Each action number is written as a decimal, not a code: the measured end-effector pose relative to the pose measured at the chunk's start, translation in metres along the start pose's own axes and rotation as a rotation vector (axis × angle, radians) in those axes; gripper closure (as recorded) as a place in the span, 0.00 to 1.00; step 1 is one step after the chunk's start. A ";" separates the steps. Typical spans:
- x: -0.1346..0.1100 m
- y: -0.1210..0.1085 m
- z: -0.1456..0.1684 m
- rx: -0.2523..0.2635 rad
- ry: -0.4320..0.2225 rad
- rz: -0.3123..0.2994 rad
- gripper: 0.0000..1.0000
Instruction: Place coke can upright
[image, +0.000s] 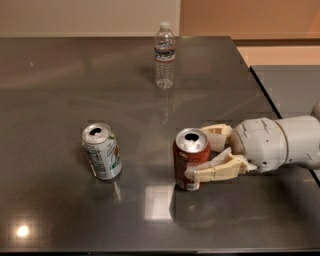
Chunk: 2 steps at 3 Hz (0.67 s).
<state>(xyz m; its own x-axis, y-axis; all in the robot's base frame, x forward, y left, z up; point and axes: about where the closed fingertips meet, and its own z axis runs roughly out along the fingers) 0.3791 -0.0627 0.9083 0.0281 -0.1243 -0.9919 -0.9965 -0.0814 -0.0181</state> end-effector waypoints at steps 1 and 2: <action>0.009 -0.001 -0.002 0.032 -0.030 0.013 0.82; 0.014 -0.002 -0.004 0.061 -0.064 0.022 0.59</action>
Offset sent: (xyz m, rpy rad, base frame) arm 0.0057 -0.0141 -0.0223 0.1110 0.0345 -0.1085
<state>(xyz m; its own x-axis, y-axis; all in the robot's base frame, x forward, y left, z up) 0.3819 -0.0684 0.8945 0.0031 -0.0618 -0.9981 -0.9998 -0.0184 -0.0020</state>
